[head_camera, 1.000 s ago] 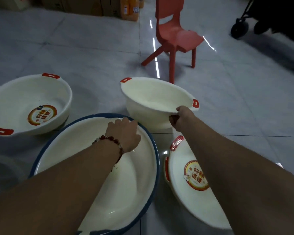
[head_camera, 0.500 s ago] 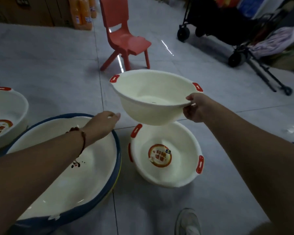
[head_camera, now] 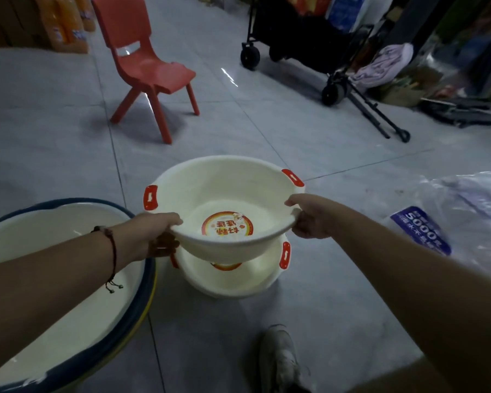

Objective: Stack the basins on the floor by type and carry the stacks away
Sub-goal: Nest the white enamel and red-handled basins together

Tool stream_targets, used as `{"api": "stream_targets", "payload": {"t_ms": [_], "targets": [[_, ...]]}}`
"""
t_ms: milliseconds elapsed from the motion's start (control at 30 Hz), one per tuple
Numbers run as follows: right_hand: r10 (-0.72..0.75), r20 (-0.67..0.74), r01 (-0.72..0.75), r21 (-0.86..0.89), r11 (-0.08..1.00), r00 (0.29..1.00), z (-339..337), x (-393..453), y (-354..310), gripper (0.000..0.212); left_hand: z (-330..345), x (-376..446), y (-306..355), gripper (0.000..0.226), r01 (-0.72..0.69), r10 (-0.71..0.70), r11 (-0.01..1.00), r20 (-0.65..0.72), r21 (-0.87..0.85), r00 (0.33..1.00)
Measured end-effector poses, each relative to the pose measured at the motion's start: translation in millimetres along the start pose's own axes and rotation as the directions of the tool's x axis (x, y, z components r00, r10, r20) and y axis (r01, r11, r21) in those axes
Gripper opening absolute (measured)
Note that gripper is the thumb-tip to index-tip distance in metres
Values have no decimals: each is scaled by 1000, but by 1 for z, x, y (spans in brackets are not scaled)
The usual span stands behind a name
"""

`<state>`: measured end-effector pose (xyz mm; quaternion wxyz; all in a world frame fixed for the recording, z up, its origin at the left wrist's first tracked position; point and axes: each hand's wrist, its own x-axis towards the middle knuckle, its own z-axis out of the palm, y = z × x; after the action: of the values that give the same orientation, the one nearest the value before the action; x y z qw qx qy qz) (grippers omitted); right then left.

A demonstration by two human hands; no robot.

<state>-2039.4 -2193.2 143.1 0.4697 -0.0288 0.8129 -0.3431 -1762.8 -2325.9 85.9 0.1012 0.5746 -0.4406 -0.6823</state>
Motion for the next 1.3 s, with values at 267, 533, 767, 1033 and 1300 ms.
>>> {"api": "stream_targets", "payload": {"t_ms": [267,533,767,1033,1300], "targets": [[94,-280,-157,-210,965,955,17,47,39,17,29,25,-21,35,41,-45,997,50,70,998],[134,-277,-222,-319,921,952,23,85,68,14,48,64,-54,40,136,-147,979,63,154,987],[-121,-134,10,-629,777,983,49,117,122,60,57,93,-76,76,125,-74,929,-156,348,985],[114,-129,-153,-354,923,985,85,129,151,69,56,115,-87,54,172,-166,673,-80,719,983],[25,55,26,-763,645,998,74,126,135,41,55,110,-97,75,38,-116,204,-14,978,993]]}}
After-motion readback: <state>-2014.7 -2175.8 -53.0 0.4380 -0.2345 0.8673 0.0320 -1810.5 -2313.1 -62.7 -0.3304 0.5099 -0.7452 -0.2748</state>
